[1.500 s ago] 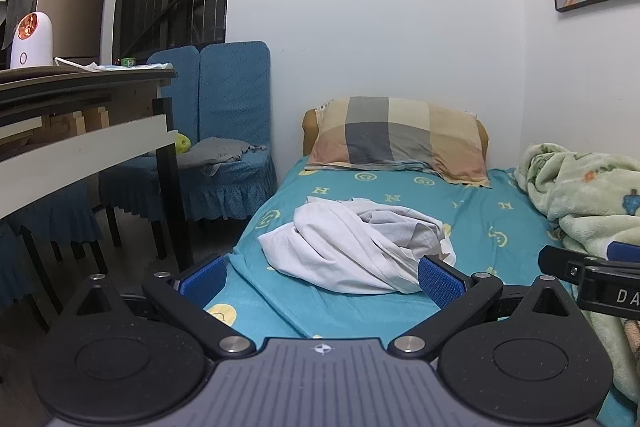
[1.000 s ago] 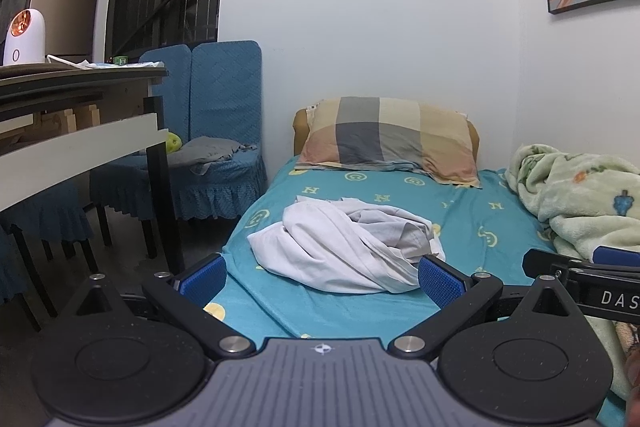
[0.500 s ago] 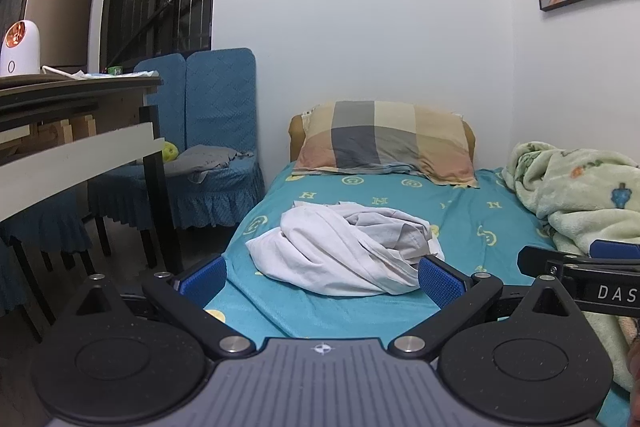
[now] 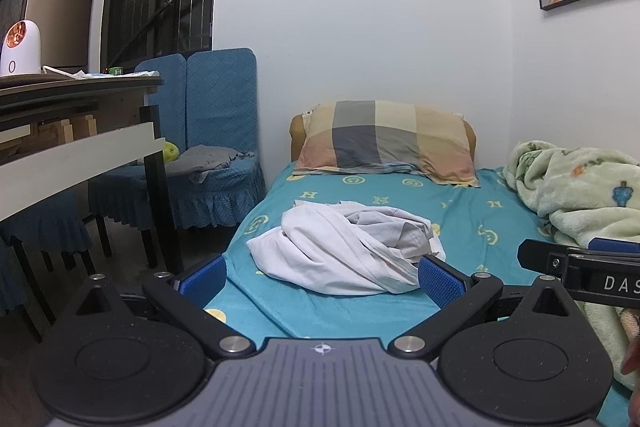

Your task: Fold clothes

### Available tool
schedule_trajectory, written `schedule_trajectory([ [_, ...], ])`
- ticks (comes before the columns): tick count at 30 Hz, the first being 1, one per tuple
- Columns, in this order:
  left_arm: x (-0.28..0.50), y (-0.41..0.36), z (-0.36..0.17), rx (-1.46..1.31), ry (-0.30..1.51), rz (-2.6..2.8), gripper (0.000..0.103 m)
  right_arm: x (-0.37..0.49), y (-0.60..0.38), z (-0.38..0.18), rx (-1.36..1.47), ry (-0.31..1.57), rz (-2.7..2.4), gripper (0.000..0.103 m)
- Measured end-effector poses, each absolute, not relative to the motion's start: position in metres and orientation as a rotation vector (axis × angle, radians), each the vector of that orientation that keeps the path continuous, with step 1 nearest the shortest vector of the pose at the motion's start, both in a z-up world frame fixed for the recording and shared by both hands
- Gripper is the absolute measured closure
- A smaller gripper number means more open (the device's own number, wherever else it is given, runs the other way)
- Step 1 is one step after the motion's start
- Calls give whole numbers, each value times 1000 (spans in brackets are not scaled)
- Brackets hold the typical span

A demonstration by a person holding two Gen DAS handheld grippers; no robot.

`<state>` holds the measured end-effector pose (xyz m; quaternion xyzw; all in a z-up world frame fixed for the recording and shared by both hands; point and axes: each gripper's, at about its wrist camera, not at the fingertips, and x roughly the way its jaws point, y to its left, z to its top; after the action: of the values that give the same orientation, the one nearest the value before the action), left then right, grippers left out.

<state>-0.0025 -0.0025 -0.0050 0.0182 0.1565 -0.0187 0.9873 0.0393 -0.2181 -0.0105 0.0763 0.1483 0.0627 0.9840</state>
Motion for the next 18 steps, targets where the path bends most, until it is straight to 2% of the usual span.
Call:
schedule_trajectory([
  [4,-2,-1,-5,33,321,-25,0,38,-221,-11,170,276,107,0],
  [10,10,2,-5,15,356,-10,0,70,-238,-16,268,415,84,0],
  [18,40,12,-9,-42,393,-19,0,197,-259,-25,387,481,93,0],
])
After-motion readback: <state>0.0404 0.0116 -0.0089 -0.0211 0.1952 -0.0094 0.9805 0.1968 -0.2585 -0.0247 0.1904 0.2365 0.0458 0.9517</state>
